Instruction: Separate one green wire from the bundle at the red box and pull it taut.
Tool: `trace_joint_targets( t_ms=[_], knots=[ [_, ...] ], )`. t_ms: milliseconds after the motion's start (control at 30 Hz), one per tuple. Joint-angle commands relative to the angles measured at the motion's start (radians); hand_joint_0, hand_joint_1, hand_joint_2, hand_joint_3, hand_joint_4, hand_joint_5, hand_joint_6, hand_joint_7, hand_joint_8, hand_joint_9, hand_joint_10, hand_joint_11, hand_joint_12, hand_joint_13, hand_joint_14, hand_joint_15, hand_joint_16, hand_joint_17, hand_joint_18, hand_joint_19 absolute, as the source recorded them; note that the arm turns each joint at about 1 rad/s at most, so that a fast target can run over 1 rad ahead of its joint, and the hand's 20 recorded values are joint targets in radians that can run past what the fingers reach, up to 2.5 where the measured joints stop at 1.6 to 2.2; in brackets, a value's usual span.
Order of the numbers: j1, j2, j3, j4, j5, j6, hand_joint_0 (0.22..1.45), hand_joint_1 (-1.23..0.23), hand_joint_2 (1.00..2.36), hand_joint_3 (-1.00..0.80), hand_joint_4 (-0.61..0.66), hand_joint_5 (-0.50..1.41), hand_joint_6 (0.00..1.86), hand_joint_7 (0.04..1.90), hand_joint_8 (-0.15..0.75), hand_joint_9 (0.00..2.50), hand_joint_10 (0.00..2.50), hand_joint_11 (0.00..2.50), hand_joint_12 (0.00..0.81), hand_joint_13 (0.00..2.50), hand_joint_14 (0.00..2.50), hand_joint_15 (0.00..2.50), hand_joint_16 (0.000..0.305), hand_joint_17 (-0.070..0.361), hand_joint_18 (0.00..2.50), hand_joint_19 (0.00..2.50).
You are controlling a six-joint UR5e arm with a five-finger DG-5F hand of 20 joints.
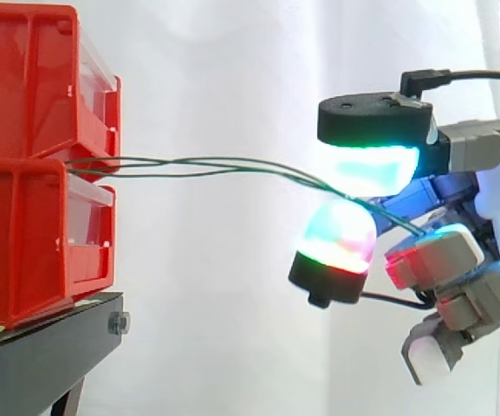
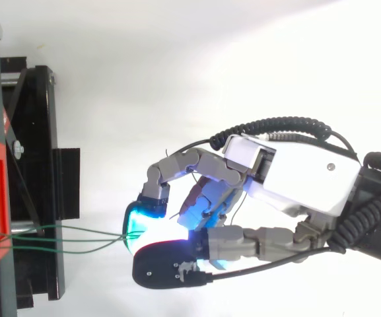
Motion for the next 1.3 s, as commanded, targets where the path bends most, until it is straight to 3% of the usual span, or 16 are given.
trace_joint_targets(
  t_ms=[0,367,467,567,600,633,733,900,1000,1167,1267],
  knots=[
    [0.001,0.012,0.000,-0.004,0.000,-0.003,0.60,-0.63,1.02,-0.16,0.16,-0.19,0.88,0.98,0.270,1.20,0.02,1.29,0.327,1.42,0.01,1.43,0.055,0.125,0.74,0.69],
    [0.001,0.018,0.000,-0.021,0.000,0.001,0.62,-0.70,1.02,-0.17,0.13,-0.19,0.91,0.99,0.282,1.20,0.02,1.30,0.327,1.41,0.02,1.43,0.055,0.124,0.76,0.69],
    [0.001,0.019,0.000,-0.021,0.000,0.001,0.61,-0.72,1.02,-0.26,0.17,-0.19,0.92,0.99,0.277,1.19,0.02,1.29,0.330,1.41,0.02,1.42,0.055,0.125,0.76,0.69],
    [0.002,0.021,0.000,-0.024,0.000,0.003,0.56,-0.64,1.01,-0.39,0.18,-0.19,0.92,0.98,0.286,1.20,0.02,1.28,0.346,1.42,0.02,1.43,0.056,0.127,0.77,0.70],
    [0.001,0.025,0.000,-0.024,0.000,-0.002,0.54,-0.55,1.01,-0.44,0.18,-0.19,0.92,0.98,0.293,1.22,0.02,1.29,0.353,1.43,0.01,1.42,0.057,0.129,0.78,0.70],
    [0.001,0.025,0.000,-0.024,0.000,-0.002,0.54,-0.46,1.00,-0.46,0.18,-0.18,0.92,0.98,0.291,1.23,0.02,1.28,0.356,1.44,0.01,1.42,0.058,0.131,0.79,0.71],
    [0.001,0.029,0.002,-0.024,-0.002,0.000,0.57,-0.40,1.01,-0.41,0.18,-0.18,0.91,1.00,0.282,1.23,0.02,1.28,0.336,1.44,0.01,1.44,0.057,0.129,0.79,0.72],
    [-0.005,0.033,0.000,-0.030,-0.005,0.000,0.59,-0.55,1.02,-0.20,0.17,-0.18,0.91,1.03,0.285,1.22,0.02,1.28,0.336,1.43,0.01,1.44,0.057,0.128,0.78,0.70],
    [-0.007,0.033,0.002,-0.033,-0.005,0.001,0.60,-0.63,1.02,-0.15,0.20,-0.18,0.91,1.00,0.306,1.21,0.02,1.26,0.376,1.44,0.01,1.41,0.062,0.140,0.82,0.69],
    [-0.008,0.033,0.000,-0.033,-0.003,-0.002,0.60,-0.68,1.02,-0.24,0.20,-0.19,0.92,0.99,0.289,1.18,0.02,1.27,0.341,1.41,0.01,1.41,0.059,0.132,0.78,0.71],
    [-0.007,0.033,0.002,-0.033,-0.003,-0.002,0.55,-0.67,1.01,-0.39,0.20,-0.19,0.92,0.97,0.291,1.18,0.02,1.26,0.344,1.42,0.01,1.42,0.058,0.131,0.78,0.71]
  ],
)
